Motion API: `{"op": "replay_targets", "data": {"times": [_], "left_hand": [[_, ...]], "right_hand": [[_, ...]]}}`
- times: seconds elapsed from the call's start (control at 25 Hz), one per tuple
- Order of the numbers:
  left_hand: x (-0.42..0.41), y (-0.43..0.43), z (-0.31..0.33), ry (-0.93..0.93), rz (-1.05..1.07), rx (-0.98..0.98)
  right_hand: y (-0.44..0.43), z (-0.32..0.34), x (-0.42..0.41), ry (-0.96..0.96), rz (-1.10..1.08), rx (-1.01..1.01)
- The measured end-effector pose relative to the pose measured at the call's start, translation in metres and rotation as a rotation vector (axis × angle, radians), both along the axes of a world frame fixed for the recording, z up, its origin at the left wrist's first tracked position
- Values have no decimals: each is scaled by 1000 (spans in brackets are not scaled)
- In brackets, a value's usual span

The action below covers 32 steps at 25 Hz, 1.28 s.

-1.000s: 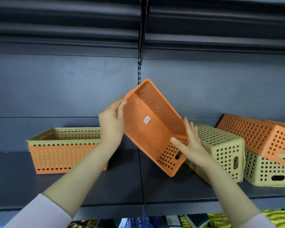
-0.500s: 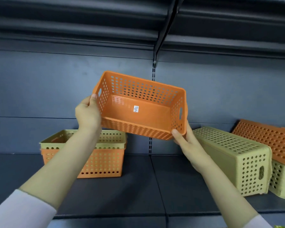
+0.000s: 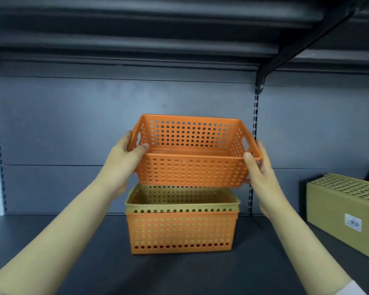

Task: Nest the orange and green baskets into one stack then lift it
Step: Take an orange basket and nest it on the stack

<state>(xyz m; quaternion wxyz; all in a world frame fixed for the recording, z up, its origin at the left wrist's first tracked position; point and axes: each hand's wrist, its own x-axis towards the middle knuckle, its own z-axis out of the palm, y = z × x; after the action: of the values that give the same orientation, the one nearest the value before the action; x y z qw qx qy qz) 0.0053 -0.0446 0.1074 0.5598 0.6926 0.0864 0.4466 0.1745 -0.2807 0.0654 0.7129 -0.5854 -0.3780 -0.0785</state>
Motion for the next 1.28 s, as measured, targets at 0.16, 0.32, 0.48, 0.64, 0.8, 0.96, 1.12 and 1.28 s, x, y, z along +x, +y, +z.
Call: {"op": "replay_targets", "data": {"times": [0.16, 0.32, 0.48, 0.64, 0.8, 0.96, 1.12, 1.28], "left_hand": [[-14, 31, -13, 97, 35, 107], [-11, 54, -34, 197, 66, 160], [-8, 54, -48, 226, 120, 298], [-7, 50, -66, 113, 257, 389], [-4, 43, -78, 25, 271, 276], [7, 50, -91, 47, 310, 242], [16, 63, -120, 200, 260, 184], [24, 54, -130, 106, 128, -56]], "right_hand": [[27, -9, -8, 47, -71, -76], [39, -22, -6, 47, -169, -141], [44, -34, -3, 16, -262, -188], [48, -47, -2, -103, -376, -179], [45, -58, 12, -102, -420, -103], [50, -66, 16, -87, -423, -127], [56, -94, 20, -39, -372, -117], [65, -102, 21, 134, -211, -28]]}}
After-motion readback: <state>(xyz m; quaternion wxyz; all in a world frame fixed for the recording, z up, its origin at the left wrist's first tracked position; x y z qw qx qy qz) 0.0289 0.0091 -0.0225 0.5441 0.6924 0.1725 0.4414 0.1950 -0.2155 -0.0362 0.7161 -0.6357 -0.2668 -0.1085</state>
